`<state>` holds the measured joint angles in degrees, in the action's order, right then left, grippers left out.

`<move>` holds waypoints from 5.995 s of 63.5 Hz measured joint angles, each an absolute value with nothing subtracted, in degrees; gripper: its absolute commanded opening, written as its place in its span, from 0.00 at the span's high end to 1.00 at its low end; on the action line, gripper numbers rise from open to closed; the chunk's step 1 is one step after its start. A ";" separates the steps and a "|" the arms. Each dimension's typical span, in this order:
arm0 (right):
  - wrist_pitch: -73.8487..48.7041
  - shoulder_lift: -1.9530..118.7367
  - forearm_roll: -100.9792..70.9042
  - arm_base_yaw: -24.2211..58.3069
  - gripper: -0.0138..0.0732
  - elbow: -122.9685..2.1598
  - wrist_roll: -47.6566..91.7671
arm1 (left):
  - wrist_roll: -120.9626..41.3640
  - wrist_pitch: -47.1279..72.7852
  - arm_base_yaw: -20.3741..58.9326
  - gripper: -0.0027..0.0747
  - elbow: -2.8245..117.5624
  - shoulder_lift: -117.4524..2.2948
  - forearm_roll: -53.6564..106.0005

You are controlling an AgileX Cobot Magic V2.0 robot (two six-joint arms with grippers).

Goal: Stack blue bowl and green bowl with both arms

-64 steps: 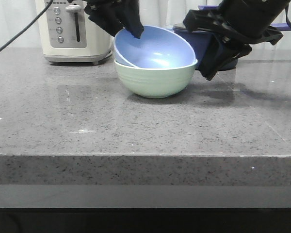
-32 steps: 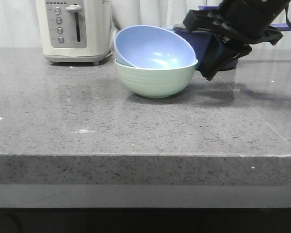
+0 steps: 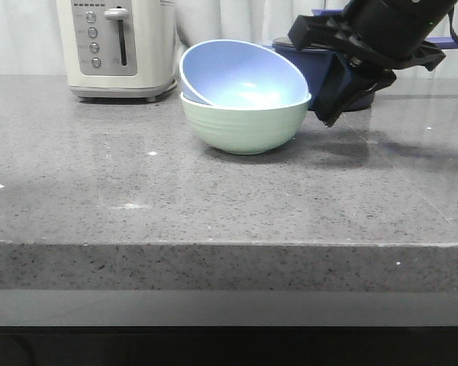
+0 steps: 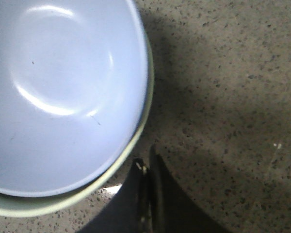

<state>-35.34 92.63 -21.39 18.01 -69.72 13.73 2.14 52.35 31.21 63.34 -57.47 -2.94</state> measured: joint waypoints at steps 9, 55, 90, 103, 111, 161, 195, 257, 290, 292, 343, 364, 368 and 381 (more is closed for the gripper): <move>-35.34 92.63 -21.39 18.01 0.91 -69.72 13.73 | 3.14 52.45 31.21 0.58 56.65 -47.30 -2.94; -51.45 69.76 -14.22 18.01 0.91 -67.77 11.07 | 4.15 53.54 31.21 0.58 49.85 -33.77 -2.94; -50.34 41.19 -4.61 18.01 0.91 -48.98 0.82 | 4.15 51.28 31.21 0.58 49.81 -33.77 -2.94; -48.66 32.49 -4.61 18.01 0.91 -44.11 0.67 | 4.15 50.96 31.21 0.58 49.81 -33.77 -2.94; -48.55 29.80 -4.61 18.01 0.91 -42.99 0.67 | 4.15 50.86 31.21 0.62 49.81 -33.77 -2.94; -48.39 29.22 -4.54 18.01 0.91 -42.90 0.63 | 4.15 47.71 31.36 0.99 47.62 -32.79 -2.94; -48.39 29.22 -4.49 18.01 0.91 -42.90 0.63 | 4.15 6.74 8.08 0.99 5.34 -1.32 -1.85; -48.31 29.22 -4.49 18.01 0.91 -42.90 0.63 | 4.15 1.40 5.66 0.99 -0.30 0.28 2.04; -48.31 29.22 -4.49 18.01 0.91 -42.90 0.63 | 4.15 1.44 5.66 0.99 -0.30 0.28 2.04; -48.31 29.22 -4.49 18.01 0.91 -42.90 0.63 | 4.15 1.44 5.66 0.99 -0.30 0.28 2.04; -22.13 4.51 -3.56 4.10 0.91 -12.51 0.63 | 4.15 1.57 5.66 0.99 -0.30 0.28 2.18; -9.38 -0.59 -3.53 1.12 0.91 1.15 0.63 | 4.15 1.57 5.66 0.99 -0.30 0.28 2.18; -7.98 -0.59 -3.53 1.01 0.91 1.54 0.63 | 4.15 1.57 5.66 0.99 -0.30 0.28 2.18; -6.75 -0.59 -3.53 0.37 0.91 1.54 0.63 | 4.15 1.57 5.66 0.99 -0.30 0.28 2.18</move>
